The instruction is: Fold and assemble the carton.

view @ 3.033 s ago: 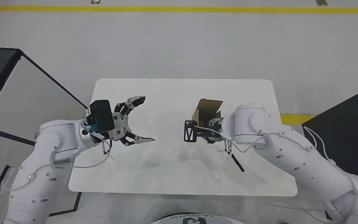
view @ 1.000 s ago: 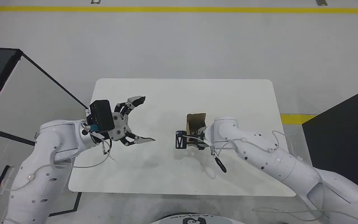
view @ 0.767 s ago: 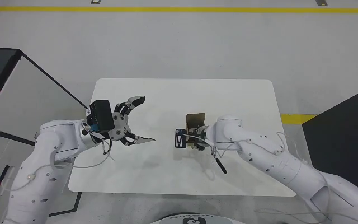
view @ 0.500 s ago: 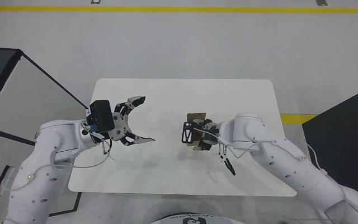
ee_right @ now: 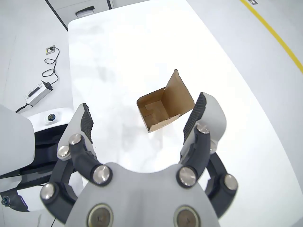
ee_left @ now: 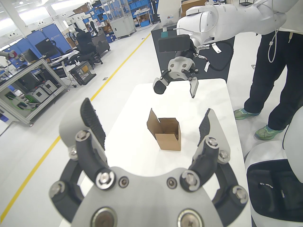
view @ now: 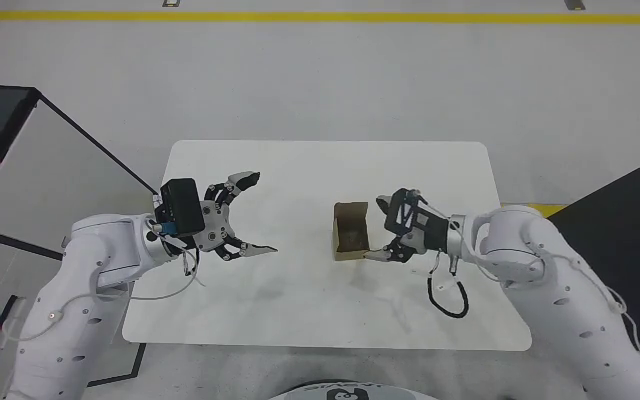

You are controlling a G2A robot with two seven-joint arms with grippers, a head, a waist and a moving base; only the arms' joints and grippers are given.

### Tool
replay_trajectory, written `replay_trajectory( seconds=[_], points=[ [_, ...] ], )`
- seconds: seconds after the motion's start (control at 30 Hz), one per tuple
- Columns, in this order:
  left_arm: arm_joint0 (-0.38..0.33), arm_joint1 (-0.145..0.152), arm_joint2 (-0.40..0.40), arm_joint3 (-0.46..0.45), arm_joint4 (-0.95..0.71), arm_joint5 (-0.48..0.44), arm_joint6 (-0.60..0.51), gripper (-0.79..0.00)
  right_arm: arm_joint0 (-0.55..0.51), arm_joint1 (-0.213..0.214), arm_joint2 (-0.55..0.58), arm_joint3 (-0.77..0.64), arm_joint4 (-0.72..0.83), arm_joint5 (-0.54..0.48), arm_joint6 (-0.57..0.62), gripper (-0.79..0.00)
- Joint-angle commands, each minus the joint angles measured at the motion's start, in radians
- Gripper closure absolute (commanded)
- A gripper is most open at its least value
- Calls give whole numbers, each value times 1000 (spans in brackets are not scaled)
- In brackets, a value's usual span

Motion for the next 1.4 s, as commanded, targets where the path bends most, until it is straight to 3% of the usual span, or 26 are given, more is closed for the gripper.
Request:
replay_trajectory(
  seconds=[0.0, 0.17, 0.27, 0.53, 0.67, 1.07, 1.33, 1.37],
  points=[
    [0, 0, 0, 0, 0, 0, 0, -785, 0, 0, 0, 0, 0, 0, 0, -785],
    [0, 0, 0, 0, 0, 0, 0, -785, 0, 0, 0, 0, 0, 0, 0, -785],
    [0, 0, 0, 0, 0, 0, 0, -785, -24, 2, 19, 62, 143, -35, -49, -785],
    [0, 0, 0, 0, 0, 0, 0, -785, -85, 36, 122, 272, 683, -136, 84, -785],
    [0, 0, 0, 0, 0, 0, 0, -785, -93, 47, 107, 360, 973, -79, 227, -785],
    [5, -2, 9, 1, -9, 35, -24, -785, -100, 44, 100, 370, 988, -59, 199, -785],
    [-23, 4, 93, -5, -136, 51, -285, -785, -92, 43, 86, 454, 1068, 13, 264, -785],
    [-30, 5, 96, -5, -159, 64, -309, -579, -90, 43, 86, 457, 1073, 14, 270, -751]
  ],
)
